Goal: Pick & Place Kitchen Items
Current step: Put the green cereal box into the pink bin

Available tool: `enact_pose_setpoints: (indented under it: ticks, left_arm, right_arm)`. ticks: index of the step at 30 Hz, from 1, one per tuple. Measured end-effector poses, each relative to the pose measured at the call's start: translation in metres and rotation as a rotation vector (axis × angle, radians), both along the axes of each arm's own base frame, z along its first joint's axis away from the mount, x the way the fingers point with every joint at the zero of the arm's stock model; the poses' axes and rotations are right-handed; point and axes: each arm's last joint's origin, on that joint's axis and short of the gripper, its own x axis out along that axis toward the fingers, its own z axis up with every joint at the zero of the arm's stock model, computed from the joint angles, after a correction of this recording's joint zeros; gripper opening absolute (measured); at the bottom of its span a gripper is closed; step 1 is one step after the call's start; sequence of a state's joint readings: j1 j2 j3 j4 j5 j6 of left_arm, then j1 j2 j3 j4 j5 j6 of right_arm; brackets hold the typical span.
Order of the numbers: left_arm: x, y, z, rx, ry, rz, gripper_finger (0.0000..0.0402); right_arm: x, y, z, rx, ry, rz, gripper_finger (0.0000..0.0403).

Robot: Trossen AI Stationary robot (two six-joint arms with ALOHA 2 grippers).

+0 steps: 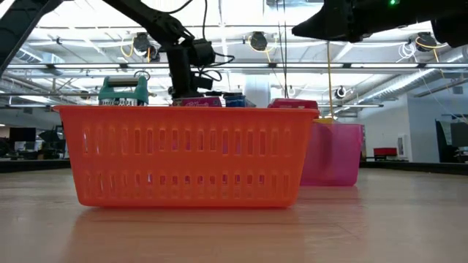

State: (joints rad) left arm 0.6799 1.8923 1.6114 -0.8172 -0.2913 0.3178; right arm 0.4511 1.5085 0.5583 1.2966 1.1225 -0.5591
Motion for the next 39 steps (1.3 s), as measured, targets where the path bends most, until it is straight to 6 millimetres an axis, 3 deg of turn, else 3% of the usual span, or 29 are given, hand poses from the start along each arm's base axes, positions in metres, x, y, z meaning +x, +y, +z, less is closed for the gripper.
enact_pose_setpoints:
  ticks: [11,26,30,39]
  left_arm:
    - [-0.008,0.014,-0.010,-0.024,0.044,-0.006,0.0225]
    - [-0.012,0.017,-0.013,-0.182,-0.072,-0.030,0.0221]
    - [-0.013,0.015,-0.015,-0.204,-0.069,-0.020,0.0180]
    - [-0.014,0.014,-0.015,-0.214,-0.058,-0.018,0.0012]
  right_arm:
    - [0.000,0.000,0.000,-0.002,0.003,-0.001,0.0121]
    - [0.000,0.000,-0.001,0.000,0.006,-0.001,0.0117]
    - [0.000,0.000,-0.002,-0.004,0.014,-0.001,0.0116]
    - [0.000,0.000,-0.002,0.011,0.004,0.003,0.0116]
